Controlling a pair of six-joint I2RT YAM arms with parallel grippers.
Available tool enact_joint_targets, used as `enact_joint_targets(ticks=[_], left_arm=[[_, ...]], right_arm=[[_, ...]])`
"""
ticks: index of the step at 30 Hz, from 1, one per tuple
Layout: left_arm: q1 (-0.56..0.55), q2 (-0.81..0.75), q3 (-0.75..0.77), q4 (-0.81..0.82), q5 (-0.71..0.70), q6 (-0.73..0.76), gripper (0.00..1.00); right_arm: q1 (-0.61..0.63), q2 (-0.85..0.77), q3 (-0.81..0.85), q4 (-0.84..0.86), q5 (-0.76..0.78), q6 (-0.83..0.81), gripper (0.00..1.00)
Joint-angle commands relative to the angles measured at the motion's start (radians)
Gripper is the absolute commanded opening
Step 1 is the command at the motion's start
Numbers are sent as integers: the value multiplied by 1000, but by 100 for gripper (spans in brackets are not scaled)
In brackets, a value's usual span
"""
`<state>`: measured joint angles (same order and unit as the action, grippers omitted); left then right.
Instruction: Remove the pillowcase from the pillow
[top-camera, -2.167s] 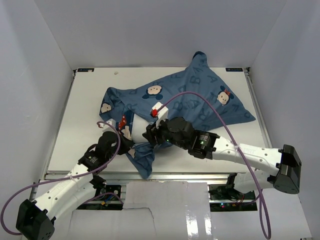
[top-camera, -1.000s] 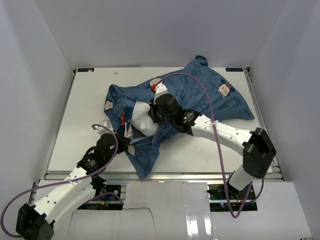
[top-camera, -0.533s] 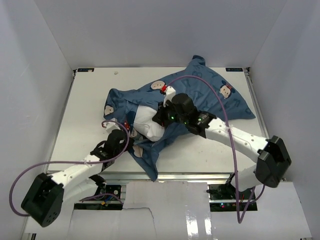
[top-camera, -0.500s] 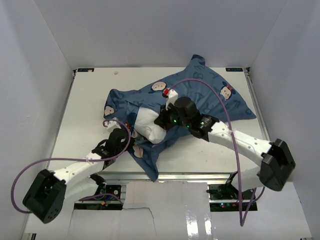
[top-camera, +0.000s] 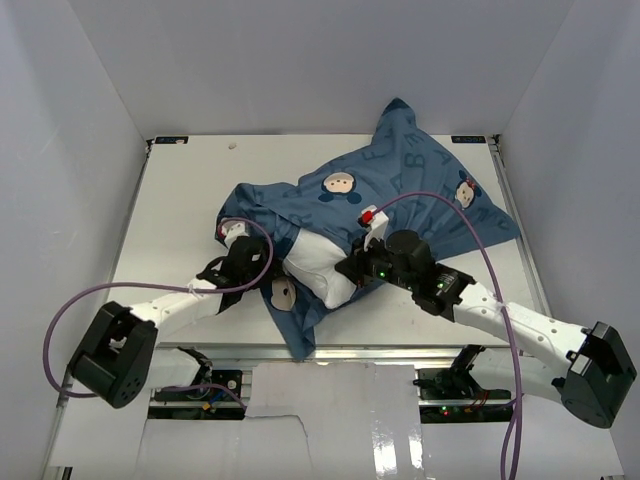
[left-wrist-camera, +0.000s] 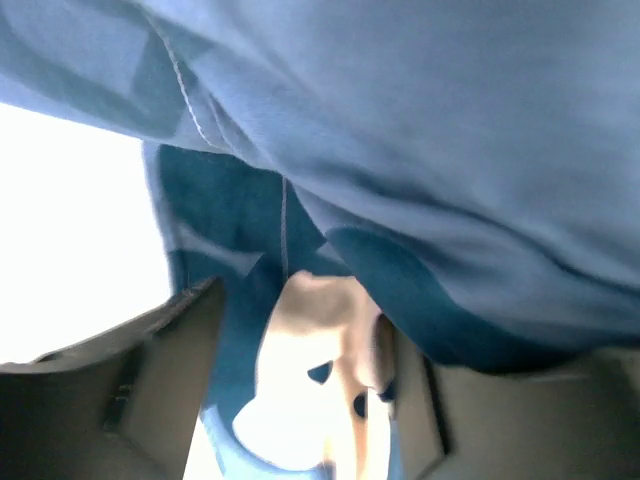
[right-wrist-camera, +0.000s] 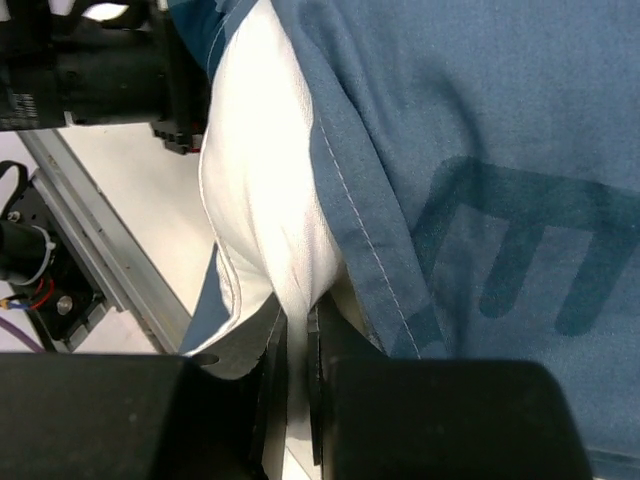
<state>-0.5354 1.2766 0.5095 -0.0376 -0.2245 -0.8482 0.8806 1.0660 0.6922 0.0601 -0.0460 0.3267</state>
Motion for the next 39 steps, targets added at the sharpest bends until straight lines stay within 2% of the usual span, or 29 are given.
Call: enact_joint_targets(ticks=[1, 5, 8, 12, 20, 22, 23, 24, 25, 31, 36, 39], left_arm=[[18, -129, 38, -37, 94, 109, 76], [14, -282, 82, -117, 146, 156, 82], [8, -321, 136, -154, 203, 201, 84], [-6, -275, 202, -218, 261, 265, 84], [-21, -201, 216, -156, 205, 285, 82], [-21, -186, 216, -128, 202, 285, 55], [-21, -186, 215, -125, 192, 282, 38], [-21, -186, 215, -124, 151, 269, 4], [-21, -189, 212, -133, 116, 258, 0], [0, -229, 228, -260, -217, 153, 0], [57, -203, 242, -283, -242, 143, 0], [126, -131, 268, -278, -245, 140, 0]], right_arm=[[-5, -43, 72, 30, 38, -49, 8], [-18, -31, 145, 0, 80, -64, 8], [-17, -5, 176, -19, 78, -67, 8], [-19, 14, 199, -26, 77, -68, 8], [-17, 32, 224, -40, 57, -63, 8], [-19, 31, 221, -37, 57, -64, 8], [-19, 28, 219, -39, 60, -67, 8], [-19, 20, 219, -39, 70, -71, 8], [-20, 15, 217, -40, 77, -72, 8], [-48, -58, 231, -98, 115, -89, 8], [-66, -153, 221, -144, 164, -106, 8], [-74, -202, 207, -151, 161, -106, 8]])
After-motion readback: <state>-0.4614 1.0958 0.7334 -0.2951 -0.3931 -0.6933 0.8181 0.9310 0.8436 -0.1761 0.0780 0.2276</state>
